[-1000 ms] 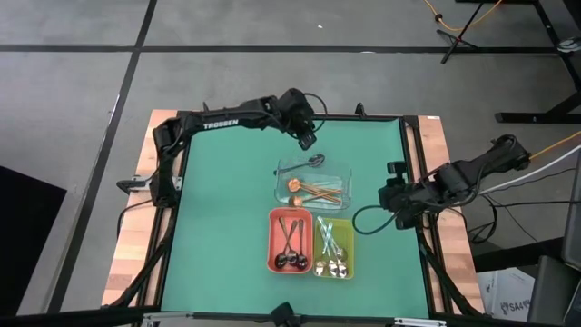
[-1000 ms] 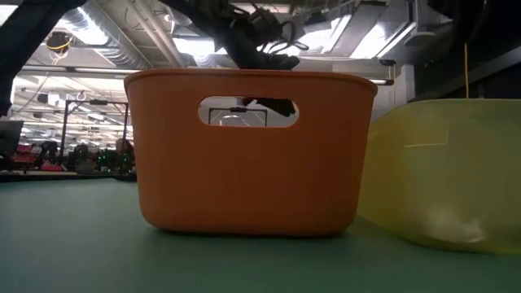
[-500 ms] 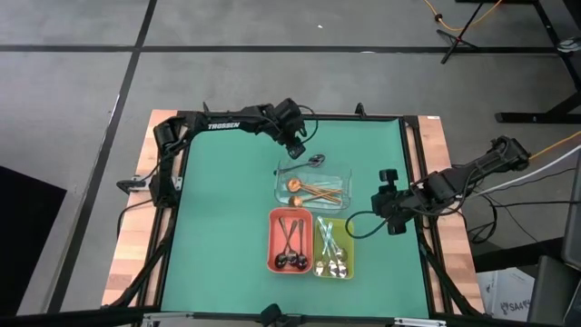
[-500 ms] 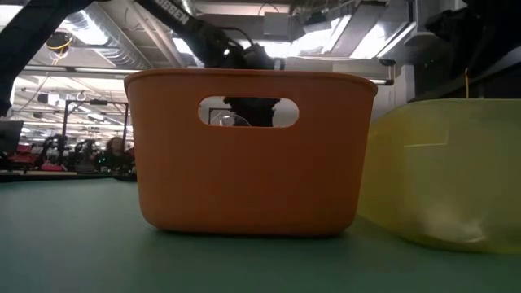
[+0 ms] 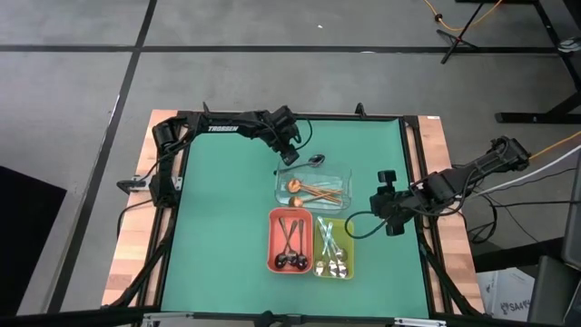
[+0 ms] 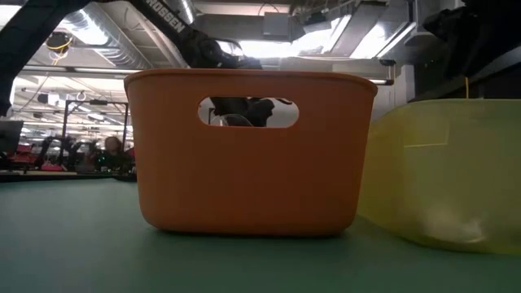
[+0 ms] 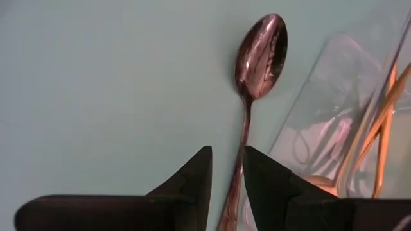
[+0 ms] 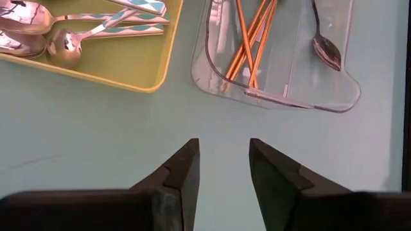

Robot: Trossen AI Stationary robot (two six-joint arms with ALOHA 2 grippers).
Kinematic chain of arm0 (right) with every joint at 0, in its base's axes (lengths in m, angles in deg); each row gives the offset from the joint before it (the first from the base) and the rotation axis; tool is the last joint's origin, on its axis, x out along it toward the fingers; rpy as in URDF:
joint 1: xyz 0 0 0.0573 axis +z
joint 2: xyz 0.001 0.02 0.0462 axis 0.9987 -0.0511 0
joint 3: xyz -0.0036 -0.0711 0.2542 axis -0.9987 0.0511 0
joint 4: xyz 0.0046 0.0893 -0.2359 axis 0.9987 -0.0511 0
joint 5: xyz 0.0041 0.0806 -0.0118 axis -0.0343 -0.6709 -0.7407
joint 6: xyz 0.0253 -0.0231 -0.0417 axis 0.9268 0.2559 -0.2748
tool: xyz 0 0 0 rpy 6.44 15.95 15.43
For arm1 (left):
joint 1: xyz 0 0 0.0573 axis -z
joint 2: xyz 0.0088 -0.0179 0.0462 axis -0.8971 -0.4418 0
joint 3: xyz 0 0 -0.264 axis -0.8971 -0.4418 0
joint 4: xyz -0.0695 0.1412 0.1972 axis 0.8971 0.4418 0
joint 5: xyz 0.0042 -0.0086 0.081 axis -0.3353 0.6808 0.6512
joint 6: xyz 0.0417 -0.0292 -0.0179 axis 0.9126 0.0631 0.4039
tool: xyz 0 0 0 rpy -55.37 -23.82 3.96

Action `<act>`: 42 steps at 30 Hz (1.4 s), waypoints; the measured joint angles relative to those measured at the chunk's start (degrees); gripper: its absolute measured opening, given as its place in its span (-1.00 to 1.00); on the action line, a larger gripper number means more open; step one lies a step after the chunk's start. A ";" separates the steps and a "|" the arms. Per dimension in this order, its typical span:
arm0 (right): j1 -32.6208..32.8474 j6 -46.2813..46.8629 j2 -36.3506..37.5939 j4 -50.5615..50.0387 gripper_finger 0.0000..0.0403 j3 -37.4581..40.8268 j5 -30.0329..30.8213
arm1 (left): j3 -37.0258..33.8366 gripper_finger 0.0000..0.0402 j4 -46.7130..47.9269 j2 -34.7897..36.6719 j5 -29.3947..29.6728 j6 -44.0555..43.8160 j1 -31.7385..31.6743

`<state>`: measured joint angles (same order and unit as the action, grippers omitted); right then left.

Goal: Sort silverware by color (type)
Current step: Put the black spoon into the orange bin

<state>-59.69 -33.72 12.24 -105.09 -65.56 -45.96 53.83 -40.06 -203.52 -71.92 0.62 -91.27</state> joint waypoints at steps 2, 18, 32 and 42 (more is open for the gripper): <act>0.00 0.00 0.00 -0.03 -0.38 0.02 0.00 | -0.03 -0.59 0.05 0.00 -0.70 0.04 -0.02; -0.02 -0.01 0.00 -0.10 -0.38 0.00 -0.01 | -0.20 -0.59 -0.67 -0.22 -1.80 0.22 3.58; -0.02 0.00 0.00 -0.13 -0.38 0.00 -0.02 | -0.27 -0.59 -6.30 -0.40 0.01 -4.36 2.55; -0.02 0.00 0.00 -0.14 -0.38 0.00 -0.02 | -0.22 -0.59 -9.18 -0.33 -0.54 -8.87 1.27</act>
<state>-59.72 -33.72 12.24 -105.23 -65.56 -45.98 53.61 -49.24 -203.85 -72.45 -8.25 -90.00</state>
